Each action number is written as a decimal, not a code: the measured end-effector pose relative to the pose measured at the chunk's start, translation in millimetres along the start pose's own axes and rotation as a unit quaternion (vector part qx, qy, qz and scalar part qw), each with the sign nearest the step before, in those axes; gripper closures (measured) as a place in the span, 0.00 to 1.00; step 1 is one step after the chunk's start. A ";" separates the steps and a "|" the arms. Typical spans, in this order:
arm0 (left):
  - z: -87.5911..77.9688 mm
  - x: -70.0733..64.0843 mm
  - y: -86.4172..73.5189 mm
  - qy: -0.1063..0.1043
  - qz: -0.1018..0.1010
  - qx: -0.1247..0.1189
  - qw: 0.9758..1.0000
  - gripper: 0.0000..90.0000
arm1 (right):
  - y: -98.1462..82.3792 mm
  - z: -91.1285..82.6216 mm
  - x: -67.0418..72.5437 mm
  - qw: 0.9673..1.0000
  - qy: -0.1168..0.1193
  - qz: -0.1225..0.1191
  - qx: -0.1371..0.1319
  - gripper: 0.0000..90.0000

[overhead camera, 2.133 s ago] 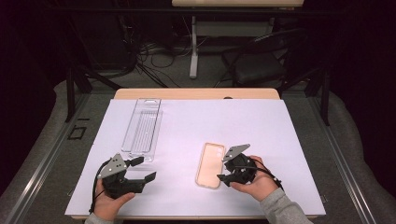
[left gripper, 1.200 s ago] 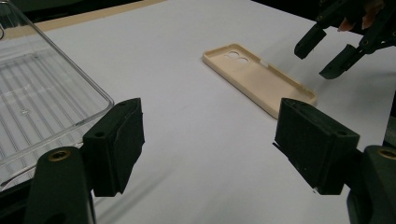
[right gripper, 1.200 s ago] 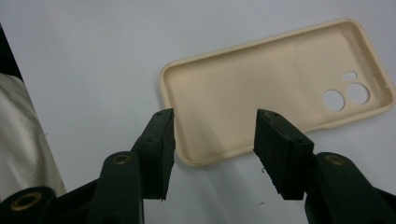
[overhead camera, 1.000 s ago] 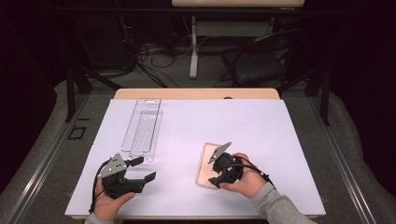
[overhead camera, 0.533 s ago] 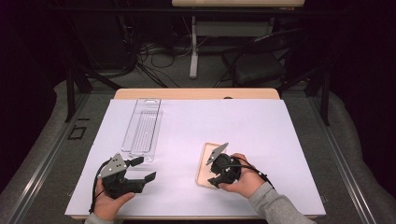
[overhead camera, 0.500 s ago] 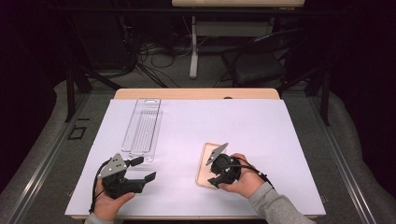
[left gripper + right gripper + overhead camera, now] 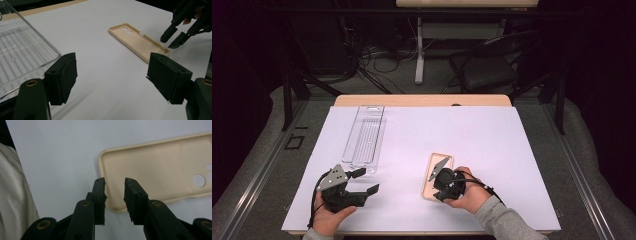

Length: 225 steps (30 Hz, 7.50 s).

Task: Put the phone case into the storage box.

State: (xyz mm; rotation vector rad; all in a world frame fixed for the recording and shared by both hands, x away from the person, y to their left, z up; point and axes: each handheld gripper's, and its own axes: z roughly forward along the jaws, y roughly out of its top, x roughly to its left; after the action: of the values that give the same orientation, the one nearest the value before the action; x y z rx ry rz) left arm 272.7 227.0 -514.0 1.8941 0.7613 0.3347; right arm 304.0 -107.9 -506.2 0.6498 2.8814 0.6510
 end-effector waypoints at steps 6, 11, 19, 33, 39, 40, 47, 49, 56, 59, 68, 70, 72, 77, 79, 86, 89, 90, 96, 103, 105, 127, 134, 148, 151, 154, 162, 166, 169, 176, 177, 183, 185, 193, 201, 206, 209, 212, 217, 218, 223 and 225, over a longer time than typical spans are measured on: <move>0.2 0.3 0.0 0.000 0.001 0.000 1.000 0.26 | 1.5 5.2 4.1 1.000 0.003 -0.009 0.011 0.82; 0.2 0.7 -0.2 0.000 0.000 0.001 1.000 0.26 | 2.1 8.1 5.3 1.000 0.005 -0.017 0.019 0.84; 0.7 0.8 -0.4 -0.001 -0.001 0.001 1.000 0.26 | 2.7 12.0 7.1 0.999 0.007 -0.022 0.030 0.86; 0.4 1.1 -0.5 0.000 -0.001 0.001 1.000 0.26 | 1.9 19.0 8.2 0.998 0.000 -0.034 0.047 0.90; 0.5 1.2 -0.6 0.000 -0.001 0.002 1.000 0.26 | 0.9 22.1 10.2 0.998 0.000 -0.035 0.056 0.92; 0.5 1.2 -0.6 0.000 -0.001 0.002 1.000 0.26 | 0.9 22.6 10.1 0.998 -0.001 -0.040 0.058 0.93; 0.8 1.4 -0.7 0.000 -0.002 0.003 1.000 0.26 | 0.4 23.6 10.1 0.997 -0.003 -0.042 0.060 0.94; 0.7 1.6 -0.8 0.000 -0.001 0.003 1.000 0.26 | 0.4 23.9 10.1 0.997 -0.003 -0.043 0.061 0.94; 0.6 1.6 -0.8 0.001 -0.001 0.003 1.000 0.26 | 0.3 25.6 9.8 0.997 -0.005 -0.052 0.060 0.94; 0.7 1.6 -0.9 0.001 -0.002 0.003 1.000 0.26 | 0.5 25.4 9.9 0.997 -0.004 -0.050 0.064 0.94; 0.9 1.8 -0.9 0.001 -0.001 0.004 1.000 0.26 | 0.5 25.5 9.8 0.997 -0.003 -0.052 0.065 0.94; 1.0 1.7 -1.0 0.001 -0.002 0.005 1.000 0.26 | 0.5 25.5 9.6 0.996 -0.002 -0.054 0.065 0.94; 1.0 1.8 -1.0 0.001 -0.002 0.004 1.000 0.26 | 0.6 25.4 9.3 0.996 -0.001 -0.055 0.065 0.95; 1.0 1.7 -1.1 0.001 -0.002 0.004 1.000 0.26 | 0.4 25.8 8.9 0.996 0.003 -0.062 0.062 0.95; 1.1 1.8 -1.1 0.001 -0.002 0.005 1.000 0.26 | 0.4 25.8 8.3 0.996 0.006 -0.066 0.062 0.96; 1.3 1.7 -1.2 0.000 -0.002 0.005 1.000 0.26 | 0.5 25.7 5.8 0.996 0.018 -0.065 0.062 0.96; 1.2 1.8 -1.1 0.001 -0.001 0.005 1.000 0.26 | 0.5 25.8 3.0 0.996 0.025 -0.067 0.062 0.97; 1.2 1.8 -1.2 0.001 -0.001 0.005 1.000 0.26 | 0.8 25.4 2.7 0.995 0.025 -0.067 0.065 0.97; 1.2 1.8 -1.2 0.001 -0.003 0.005 1.000 0.26 | 0.7 25.7 2.1 0.996 0.031 -0.063 0.063 0.97; 1.2 1.8 -1.3 0.001 -0.003 0.005 1.000 0.26 | 0.6 25.7 2.3 0.996 0.031 -0.063 0.062 0.97; 1.3 1.9 -1.3 0.001 -0.003 0.005 1.000 0.26 | 0.6 25.7 2.1 0.996 0.032 -0.062 0.061 0.97; 1.4 2.0 -1.4 0.002 -0.003 0.005 1.000 0.26 | -0.4 22.6 2.1 0.996 0.023 -0.060 0.055 0.97; 1.6 2.0 -1.5 0.001 -0.003 0.005 1.000 0.26 | 0.0 19.5 3.3 0.997 0.013 -0.063 0.045 0.97; 2.4 2.2 -1.6 0.002 -0.003 0.006 1.000 0.26 | 0.0 14.0 6.1 0.997 -0.010 -0.071 0.026 0.97; 2.2 2.3 -1.6 0.002 -0.003 0.006 1.000 0.26 | 0.1 13.1 6.9 0.997 -0.014 -0.074 0.017 0.97; 2.2 2.5 -1.7 0.002 -0.006 0.005 1.000 0.26 | 0.2 11.2 8.0 0.997 -0.021 -0.077 0.010 0.97; 2.7 3.7 -1.9 0.003 -0.009 0.006 1.000 0.26 | 0.6 7.3 10.5 0.996 -0.033 -0.080 -0.002 0.97; 2.7 4.0 -1.9 0.002 -0.008 0.008 1.000 0.26 | 0.8 5.6 10.8 0.996 -0.038 -0.085 -0.009 0.97; 3.2 4.7 -1.9 0.002 -0.009 0.009 1.000 0.26 | 0.6 5.1 11.5 0.996 -0.040 -0.084 -0.012 0.97; 2.9 4.9 -1.8 0.002 -0.013 0.009 1.000 0.26 | 1.1 3.7 14.0 0.995 -0.047 -0.087 -0.018 0.97; 3.1 4.8 -1.8 0.003 -0.015 0.008 1.000 0.26 | 1.2 3.6 14.0 0.995 -0.048 -0.089 -0.019 0.97; 3.7 6.0 0.2 0.003 -0.017 0.007 1.000 0.26 | 1.6 2.7 15.6 0.994 -0.053 -0.094 -0.018 0.97; 4.5 6.8 0.9 0.003 -0.021 0.008 1.000 0.26 | 1.5 2.7 15.5 0.993 -0.056 -0.097 -0.022 0.97; 9.9 7.5 10.6 0.000 -0.031 0.013 0.999 0.26 | 1.4 1.6 17.5 0.993 -0.061 -0.098 -0.030 0.97; 17.3 7.2 24.0 -0.007 -0.035 0.018 0.999 0.26 | 1.4 -1.4 17.6 0.992 -0.065 -0.106 -0.032 0.97; 23.5 6.9 34.8 -0.009 -0.038 0.024 0.999 0.26 | 2.3 -4.2 18.7 0.991 -0.069 -0.107 -0.044 0.97; 28.1 7.1 42.0 -0.012 -0.037 0.026 0.999 0.26 | 3.3 -5.5 18.9 0.989 -0.073 -0.114 -0.052 0.97; 31.8 7.6 47.8 -0.013 -0.036 0.023 0.999 0.26 | 4.7 -6.9 18.7 0.988 -0.078 -0.124 -0.056 0.97; 38.6 8.3 58.6 -0.018 -0.038 0.015 0.999 0.26 | 5.8 -7.7 18.4 0.984 -0.088 -0.134 -0.079 0.97; 39.6 8.4 60.0 -0.019 -0.037 0.014 0.999 0.26 | 6.2 -8.2 18.1 0.983 -0.090 -0.139 -0.082 0.97; 47.0 9.1 69.9 -0.022 -0.039 0.011 0.999 0.26 | 6.9 -9.7 18.8 0.980 -0.093 -0.148 -0.097 0.97; 50.3 9.7 73.8 -0.023 -0.039 0.013 0.999 0.26 | 7.5 -9.6 18.2 0.978 -0.096 -0.151 -0.106 0.97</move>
State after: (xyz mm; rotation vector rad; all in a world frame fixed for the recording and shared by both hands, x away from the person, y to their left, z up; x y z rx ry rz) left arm 333.7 176.7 -471.2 1.8836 0.8091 0.2330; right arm 288.5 -97.6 -494.6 0.2257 2.6055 0.7867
